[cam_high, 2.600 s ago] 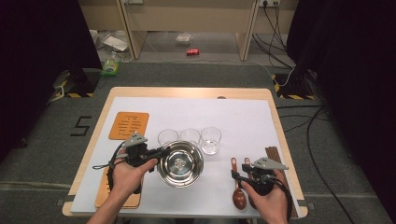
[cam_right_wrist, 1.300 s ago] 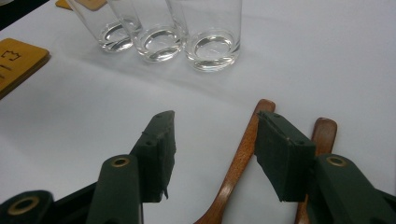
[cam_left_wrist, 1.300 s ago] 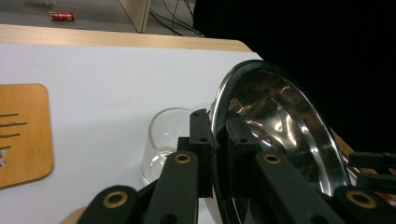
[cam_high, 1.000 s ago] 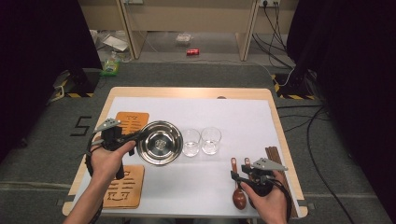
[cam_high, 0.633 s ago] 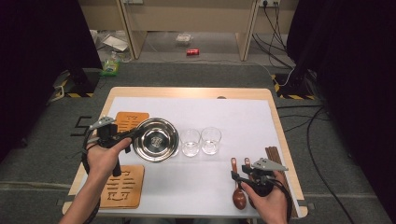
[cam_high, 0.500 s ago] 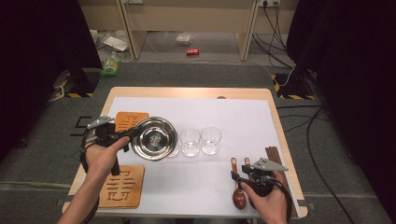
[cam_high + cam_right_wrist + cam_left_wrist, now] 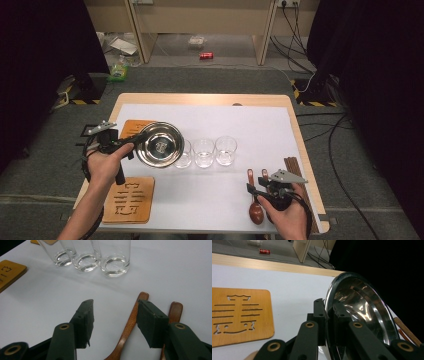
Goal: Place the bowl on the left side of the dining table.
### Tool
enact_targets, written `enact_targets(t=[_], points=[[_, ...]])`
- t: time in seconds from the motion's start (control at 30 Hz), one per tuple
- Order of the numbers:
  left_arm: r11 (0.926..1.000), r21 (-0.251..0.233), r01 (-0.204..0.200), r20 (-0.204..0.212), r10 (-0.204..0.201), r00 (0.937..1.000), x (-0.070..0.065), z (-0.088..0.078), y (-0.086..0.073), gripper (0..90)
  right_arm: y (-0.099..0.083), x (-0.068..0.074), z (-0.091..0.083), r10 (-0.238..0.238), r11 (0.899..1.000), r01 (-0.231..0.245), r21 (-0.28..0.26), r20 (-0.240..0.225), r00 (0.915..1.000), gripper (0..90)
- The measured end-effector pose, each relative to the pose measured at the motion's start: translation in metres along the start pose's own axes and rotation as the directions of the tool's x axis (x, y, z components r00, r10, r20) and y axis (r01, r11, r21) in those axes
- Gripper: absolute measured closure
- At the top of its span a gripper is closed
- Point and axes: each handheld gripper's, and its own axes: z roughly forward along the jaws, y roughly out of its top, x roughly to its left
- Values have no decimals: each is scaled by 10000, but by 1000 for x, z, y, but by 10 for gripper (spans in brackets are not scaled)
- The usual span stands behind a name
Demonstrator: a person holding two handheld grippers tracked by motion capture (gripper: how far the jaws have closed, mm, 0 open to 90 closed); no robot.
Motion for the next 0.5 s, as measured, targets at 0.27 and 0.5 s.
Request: enact_targets(t=[0.27,0.5], points=[[9997,-178,150,-116,-152,9998,11,1,8,830,1,-3,-1,121,9999,-121,-101,-68,9999,482],[9984,-335,454,-381,-467,9982,24,2,13,830,1,-5,-3,176,9997,-177,-161,-56,9998,481]])
